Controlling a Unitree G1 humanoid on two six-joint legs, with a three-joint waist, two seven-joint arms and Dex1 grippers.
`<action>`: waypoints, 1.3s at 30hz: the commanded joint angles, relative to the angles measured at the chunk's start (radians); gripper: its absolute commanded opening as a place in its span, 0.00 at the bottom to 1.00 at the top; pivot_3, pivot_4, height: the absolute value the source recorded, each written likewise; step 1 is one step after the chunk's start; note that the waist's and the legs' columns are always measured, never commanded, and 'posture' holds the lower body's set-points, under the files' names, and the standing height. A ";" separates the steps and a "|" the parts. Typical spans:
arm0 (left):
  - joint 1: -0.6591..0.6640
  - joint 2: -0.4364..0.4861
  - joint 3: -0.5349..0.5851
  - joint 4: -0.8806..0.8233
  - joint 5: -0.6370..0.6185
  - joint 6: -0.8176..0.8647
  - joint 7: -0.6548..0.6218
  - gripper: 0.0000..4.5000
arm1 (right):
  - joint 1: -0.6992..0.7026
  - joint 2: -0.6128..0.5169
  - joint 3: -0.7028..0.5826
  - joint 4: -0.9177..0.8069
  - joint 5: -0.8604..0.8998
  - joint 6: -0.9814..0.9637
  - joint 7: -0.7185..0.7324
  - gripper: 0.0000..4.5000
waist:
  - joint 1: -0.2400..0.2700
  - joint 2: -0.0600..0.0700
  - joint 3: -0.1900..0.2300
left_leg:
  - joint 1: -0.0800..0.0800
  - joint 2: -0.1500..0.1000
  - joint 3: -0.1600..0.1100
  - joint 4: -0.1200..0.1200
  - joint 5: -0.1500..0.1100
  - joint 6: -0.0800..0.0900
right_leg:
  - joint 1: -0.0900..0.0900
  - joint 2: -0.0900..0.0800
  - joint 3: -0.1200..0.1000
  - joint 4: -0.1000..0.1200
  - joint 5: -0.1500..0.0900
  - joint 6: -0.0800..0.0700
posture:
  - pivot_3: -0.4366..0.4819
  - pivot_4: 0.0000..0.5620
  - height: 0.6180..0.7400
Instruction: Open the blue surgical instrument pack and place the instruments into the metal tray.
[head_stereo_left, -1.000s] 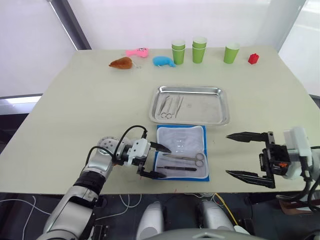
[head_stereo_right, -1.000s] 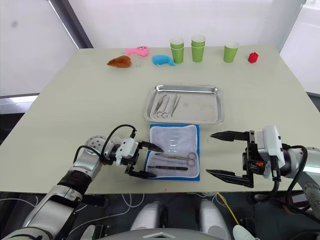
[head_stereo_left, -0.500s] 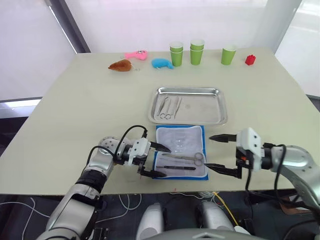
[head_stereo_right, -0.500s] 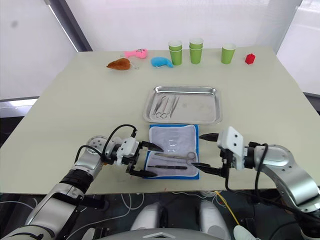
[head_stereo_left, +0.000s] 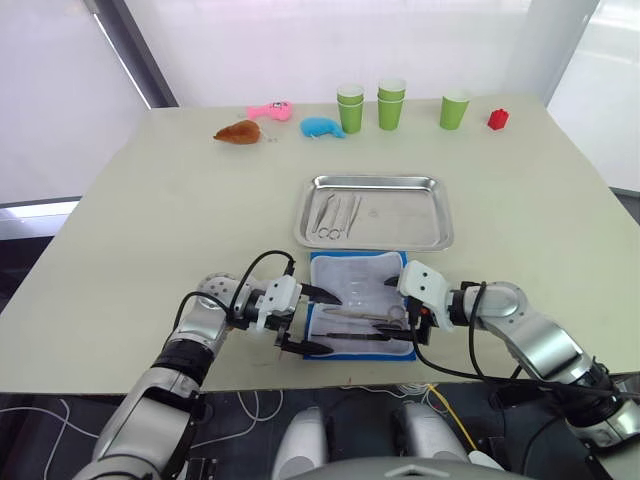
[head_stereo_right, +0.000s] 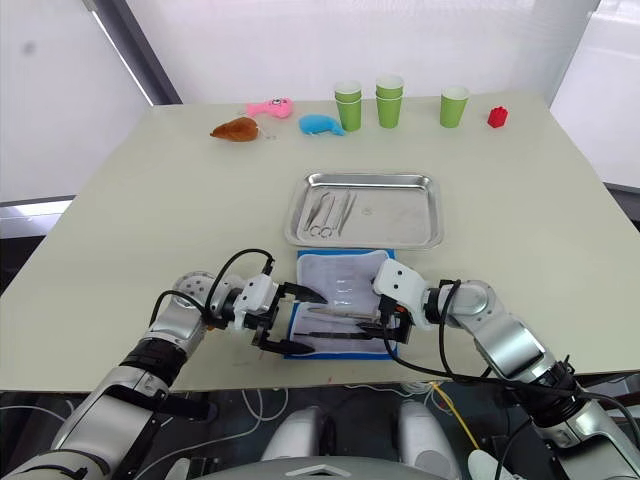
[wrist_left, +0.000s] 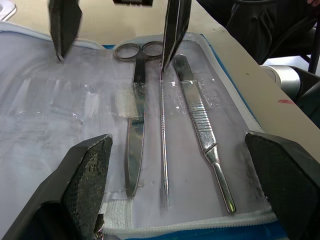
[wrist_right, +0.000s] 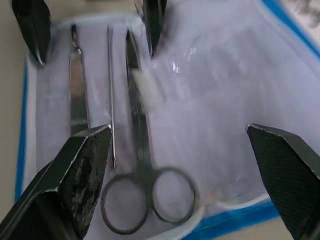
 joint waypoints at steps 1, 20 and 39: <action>0.070 -0.006 -0.069 0.075 0.096 0.056 -0.044 0.99 | -0.029 -0.023 0.017 0.004 -0.041 0.101 -0.008 1.00 | 0.000 0.000 0.000 | 0.000 0.000 0.000 0.000 0.000 0.000 | 0.000 0.000 0.000 0.000 0.000 0.000 | 0.48 0.27 1.00; 0.078 0.000 -0.064 0.054 0.093 0.077 -0.043 1.00 | -0.047 -0.027 0.099 0.006 -0.072 0.109 0.046 0.03 | -0.004 -0.004 -0.006 | 0.003 0.000 -0.003 -0.007 0.000 0.000 | 0.000 -0.003 0.000 -0.005 0.000 0.000 | 0.48 0.27 1.00; 0.101 0.003 -0.062 0.016 0.095 0.106 -0.030 1.00 | -0.199 -0.100 0.158 -0.199 -0.117 0.219 0.119 0.03 | 0.000 -0.004 -0.006 | -0.001 -0.004 -0.004 -0.018 0.000 0.000 | -0.004 -0.006 -0.001 -0.016 0.000 0.000 | 0.48 0.27 1.00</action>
